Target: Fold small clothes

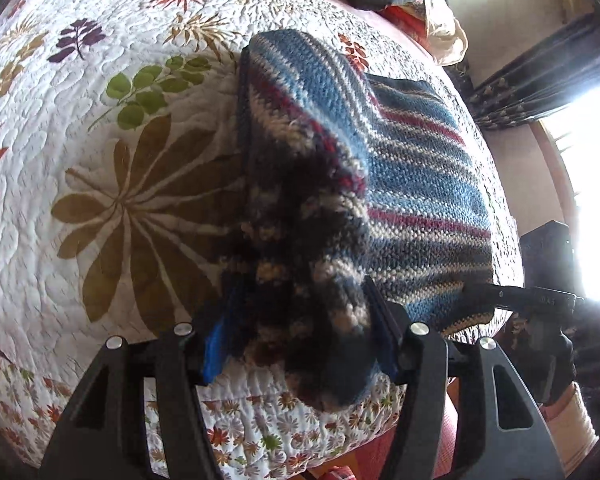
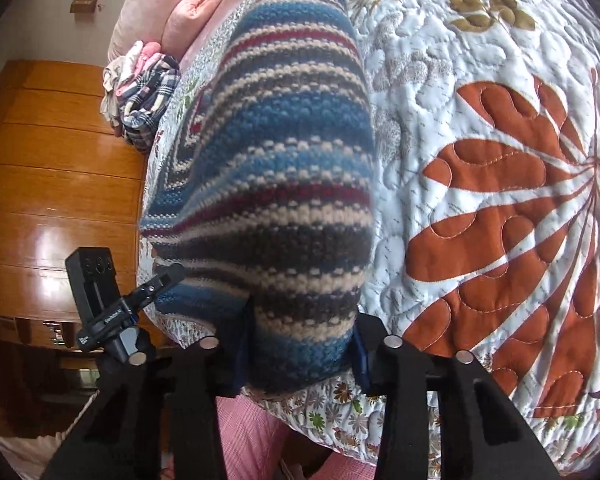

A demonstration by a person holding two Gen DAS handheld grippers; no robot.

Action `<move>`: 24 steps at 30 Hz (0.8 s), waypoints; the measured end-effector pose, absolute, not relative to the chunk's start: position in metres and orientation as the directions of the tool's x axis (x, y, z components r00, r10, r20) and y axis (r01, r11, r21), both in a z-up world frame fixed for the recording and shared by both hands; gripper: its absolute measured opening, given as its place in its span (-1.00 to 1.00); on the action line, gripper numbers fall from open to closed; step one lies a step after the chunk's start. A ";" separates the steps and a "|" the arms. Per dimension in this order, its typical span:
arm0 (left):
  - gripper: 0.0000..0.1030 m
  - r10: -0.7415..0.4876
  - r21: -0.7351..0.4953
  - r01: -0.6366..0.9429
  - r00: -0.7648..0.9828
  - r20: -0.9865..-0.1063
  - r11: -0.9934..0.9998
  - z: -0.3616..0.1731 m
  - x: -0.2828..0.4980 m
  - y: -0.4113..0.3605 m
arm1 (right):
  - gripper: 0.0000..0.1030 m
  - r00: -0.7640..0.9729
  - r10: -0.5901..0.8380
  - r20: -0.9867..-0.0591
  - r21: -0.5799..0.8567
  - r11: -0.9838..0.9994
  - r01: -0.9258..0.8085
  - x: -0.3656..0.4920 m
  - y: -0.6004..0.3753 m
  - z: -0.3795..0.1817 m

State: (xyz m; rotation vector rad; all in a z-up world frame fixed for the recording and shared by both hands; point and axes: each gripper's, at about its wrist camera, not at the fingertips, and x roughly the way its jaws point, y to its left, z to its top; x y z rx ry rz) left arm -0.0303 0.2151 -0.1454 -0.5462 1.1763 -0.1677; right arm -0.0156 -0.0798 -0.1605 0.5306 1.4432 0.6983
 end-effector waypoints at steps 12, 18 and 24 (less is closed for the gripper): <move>0.14 -0.400 -0.471 -0.132 0.362 -0.842 0.872 -0.157 -0.037 0.196 | -0.29 0.008 0.567 -0.824 0.562 0.818 -0.123 -0.018 -0.079 -0.169; 0.13 -0.339 -0.407 -0.139 0.350 -0.873 0.903 -0.144 -0.038 0.187 | 0.08 0.068 0.547 -0.835 0.538 0.835 -0.116 -0.026 -0.092 -0.152; 0.14 -0.245 -0.308 -0.143 0.345 -0.906 0.940 -0.114 -0.050 0.171 | 0.48 0.168 0.485 -0.858 0.467 0.873 -0.138 -0.042 -0.097 -0.114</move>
